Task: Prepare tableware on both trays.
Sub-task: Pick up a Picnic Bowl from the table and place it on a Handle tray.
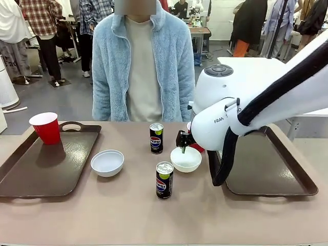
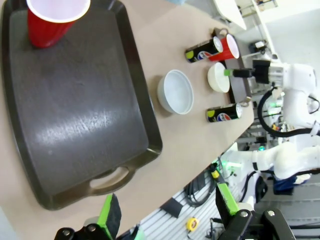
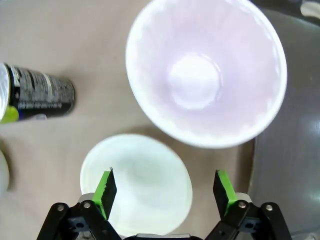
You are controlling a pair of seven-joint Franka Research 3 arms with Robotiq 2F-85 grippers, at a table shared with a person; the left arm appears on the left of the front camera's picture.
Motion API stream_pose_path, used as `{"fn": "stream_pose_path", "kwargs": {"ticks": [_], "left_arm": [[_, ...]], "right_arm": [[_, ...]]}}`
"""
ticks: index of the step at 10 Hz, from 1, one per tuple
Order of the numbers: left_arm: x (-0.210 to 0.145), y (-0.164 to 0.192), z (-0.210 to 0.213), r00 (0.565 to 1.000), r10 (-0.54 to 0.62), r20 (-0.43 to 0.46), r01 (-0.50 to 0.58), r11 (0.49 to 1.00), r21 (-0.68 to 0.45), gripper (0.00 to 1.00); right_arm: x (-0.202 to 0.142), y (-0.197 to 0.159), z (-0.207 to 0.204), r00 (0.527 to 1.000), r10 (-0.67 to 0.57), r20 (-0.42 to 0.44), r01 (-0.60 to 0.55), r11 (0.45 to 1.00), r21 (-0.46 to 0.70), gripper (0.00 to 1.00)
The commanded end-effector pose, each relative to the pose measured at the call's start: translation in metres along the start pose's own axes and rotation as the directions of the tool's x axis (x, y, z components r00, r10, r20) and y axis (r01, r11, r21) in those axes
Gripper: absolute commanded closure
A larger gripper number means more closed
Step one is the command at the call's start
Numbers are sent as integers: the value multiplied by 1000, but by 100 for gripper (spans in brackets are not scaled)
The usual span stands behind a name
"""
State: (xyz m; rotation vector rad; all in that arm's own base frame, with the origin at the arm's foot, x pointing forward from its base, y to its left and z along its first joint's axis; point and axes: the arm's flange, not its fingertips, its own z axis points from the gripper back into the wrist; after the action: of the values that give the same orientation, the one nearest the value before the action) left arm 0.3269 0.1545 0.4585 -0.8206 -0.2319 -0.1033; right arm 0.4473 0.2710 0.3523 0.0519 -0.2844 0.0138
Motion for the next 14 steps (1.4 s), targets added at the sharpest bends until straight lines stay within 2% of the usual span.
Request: {"fn": "stream_pose_path", "kwargs": {"ticks": [1, 2, 3, 4, 5, 6, 12, 13, 14], "left_arm": [[1, 0, 1, 1000, -4, 13, 4, 1000, -9, 0], [1, 0, 1, 1000, -4, 13, 4, 1000, -9, 0], [1, 0, 1, 1000, -4, 13, 4, 1000, -9, 0], [1, 0, 1, 1000, -4, 13, 4, 1000, -9, 0], [1, 0, 1, 1000, -4, 13, 4, 1000, -9, 0], [1, 0, 1, 1000, -4, 13, 4, 1000, -9, 0], [1, 0, 1, 1000, -4, 13, 4, 1000, -9, 0], [1, 0, 1, 1000, -4, 13, 4, 1000, -9, 0], [1, 0, 1, 1000, -4, 13, 4, 1000, -9, 0]], "right_arm": [[10, 15, -15, 1000, -11, 20, 11, 1000, 0, 0], [12, 13, -21, 1000, -23, 0, 23, 999, -25, 59], [13, 11, -22, 999, -41, -10, 40, 998, -46, 60], [12, 9, -22, 998, -56, -22, 55, 996, -71, 100], [12, 8, -21, 998, -61, -24, 58, 994, -96, 65], [11, 7, -21, 998, -61, -31, 57, 993, -104, 100], [9, 4, -15, 997, -57, -44, 52, 991, -125, 100], [5, 3, 2, 998, -36, -53, 29, 991, -127, 100], [-5, 3, 35, 999, 0, -40, -4, 995, -98, 100]]}}
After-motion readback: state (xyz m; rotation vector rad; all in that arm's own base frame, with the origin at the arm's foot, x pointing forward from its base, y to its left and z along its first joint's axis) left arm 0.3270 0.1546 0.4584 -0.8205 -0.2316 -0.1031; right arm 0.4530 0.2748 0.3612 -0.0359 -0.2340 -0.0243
